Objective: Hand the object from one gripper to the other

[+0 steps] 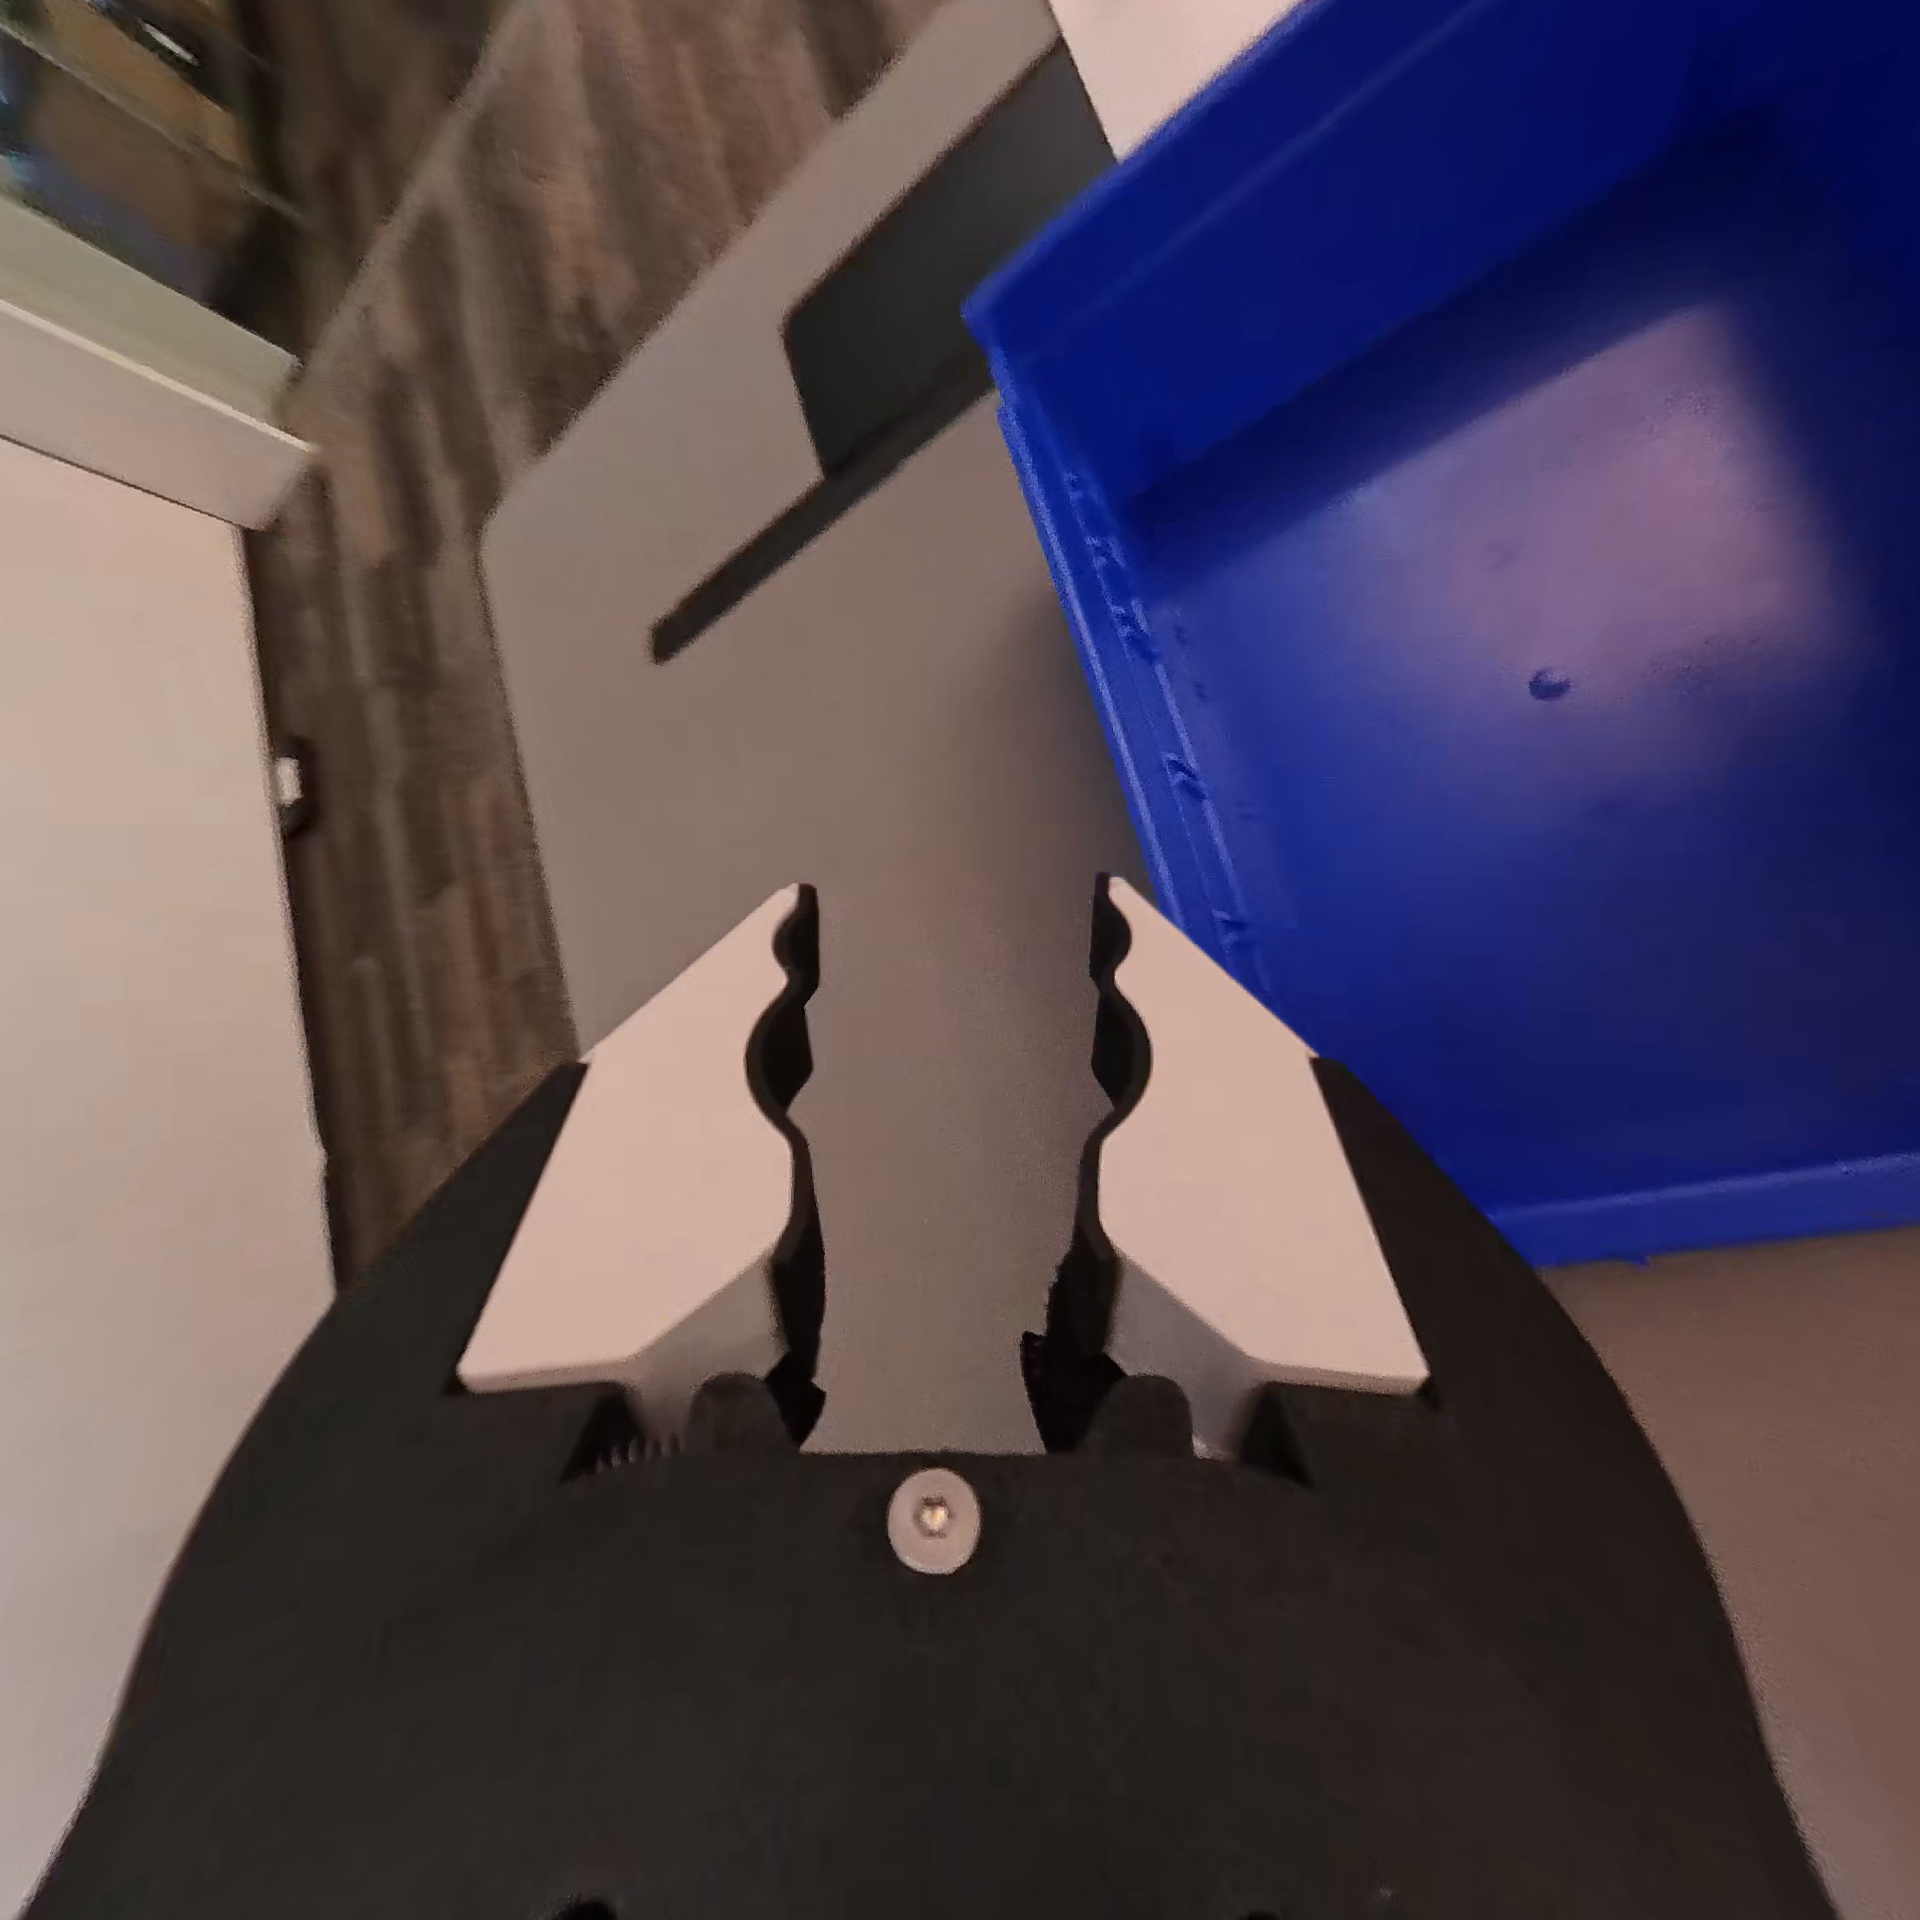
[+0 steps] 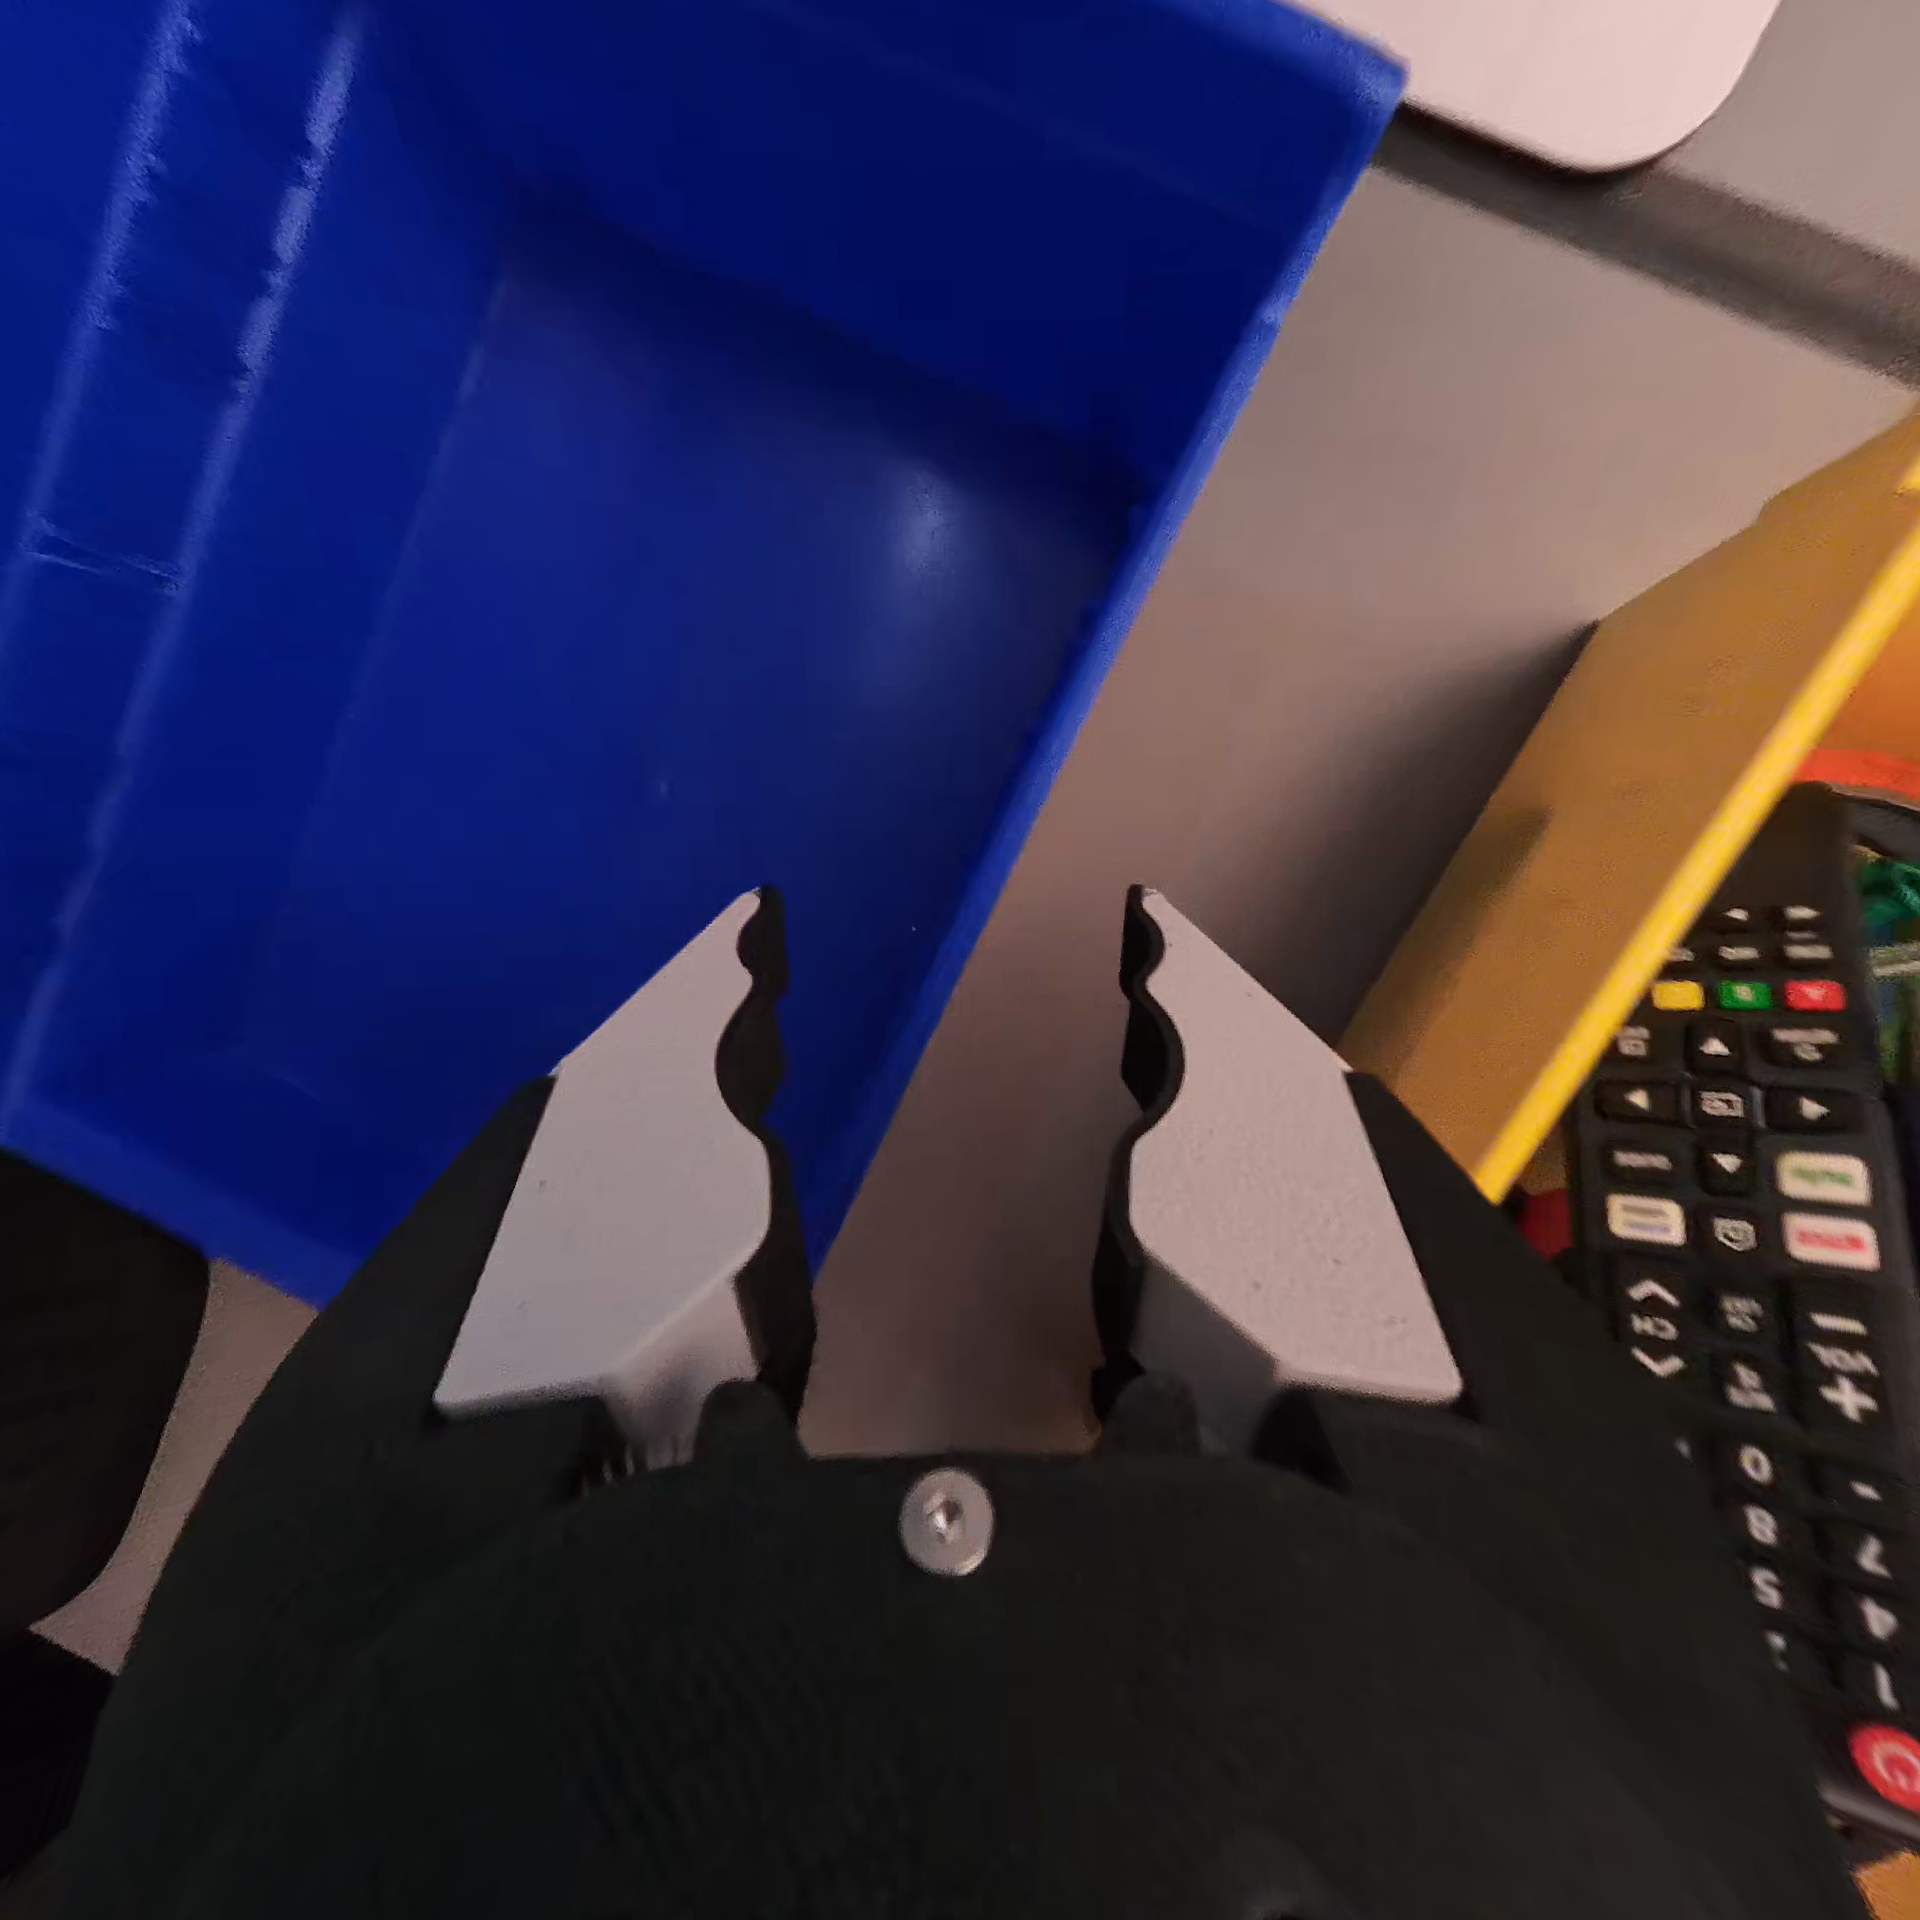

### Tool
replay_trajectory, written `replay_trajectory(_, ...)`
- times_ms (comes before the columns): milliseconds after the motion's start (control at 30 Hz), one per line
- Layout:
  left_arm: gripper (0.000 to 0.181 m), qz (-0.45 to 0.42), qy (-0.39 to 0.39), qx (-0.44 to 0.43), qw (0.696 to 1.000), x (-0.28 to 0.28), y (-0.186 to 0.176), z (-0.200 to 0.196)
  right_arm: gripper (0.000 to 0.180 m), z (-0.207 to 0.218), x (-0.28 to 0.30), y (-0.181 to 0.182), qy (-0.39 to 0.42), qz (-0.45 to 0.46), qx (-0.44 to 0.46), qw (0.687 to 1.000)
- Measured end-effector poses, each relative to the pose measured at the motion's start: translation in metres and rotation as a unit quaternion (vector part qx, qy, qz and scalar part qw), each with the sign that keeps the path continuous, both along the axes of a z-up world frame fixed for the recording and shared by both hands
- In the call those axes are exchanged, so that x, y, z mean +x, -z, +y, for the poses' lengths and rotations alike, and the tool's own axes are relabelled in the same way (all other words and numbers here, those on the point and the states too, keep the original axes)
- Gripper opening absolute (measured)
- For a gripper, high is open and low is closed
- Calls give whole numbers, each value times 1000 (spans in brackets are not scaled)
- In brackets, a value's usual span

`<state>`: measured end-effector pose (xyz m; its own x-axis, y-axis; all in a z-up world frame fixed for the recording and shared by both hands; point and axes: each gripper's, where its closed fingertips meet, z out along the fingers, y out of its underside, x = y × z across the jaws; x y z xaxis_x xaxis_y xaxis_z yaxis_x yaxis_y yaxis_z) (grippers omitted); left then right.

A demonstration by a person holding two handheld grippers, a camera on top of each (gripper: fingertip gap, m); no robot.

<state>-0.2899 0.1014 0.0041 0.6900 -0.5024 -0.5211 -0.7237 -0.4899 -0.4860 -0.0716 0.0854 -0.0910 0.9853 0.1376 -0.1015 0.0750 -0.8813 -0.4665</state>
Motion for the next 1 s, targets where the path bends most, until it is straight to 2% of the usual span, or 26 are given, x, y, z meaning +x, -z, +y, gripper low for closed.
replay_trajectory(100, 61, 25, -8, 49, 998, 0, -16, 2, 64, 0, 0, 18, 5, -19, -43, 999)
replay_trajectory(233, 61, 37, -6, 108, 993, 3, -35, 5, 58, -10, -1, 37, -9, -50, -112, 992)
replay_trajectory(333, 59, 25, 1, 132, 991, 6, -46, 3, 43, -15, -2, 46, -16, -50, -140, 989)
replay_trajectory(367, 58, 23, 4, 136, 990, 7, -48, 2, 32, -17, -4, 48, -21, -43, -149, 988)
replay_trajectory(667, 56, 14, 20, 125, 992, 8, -47, -2, 3, -17, -7, 47, -45, -4, -141, 989)
replay_trajectory(1000, 52, -5, 57, 126, 990, 20, -55, -18, 4, -45, -41, 39, -141, -20, -162, 977)
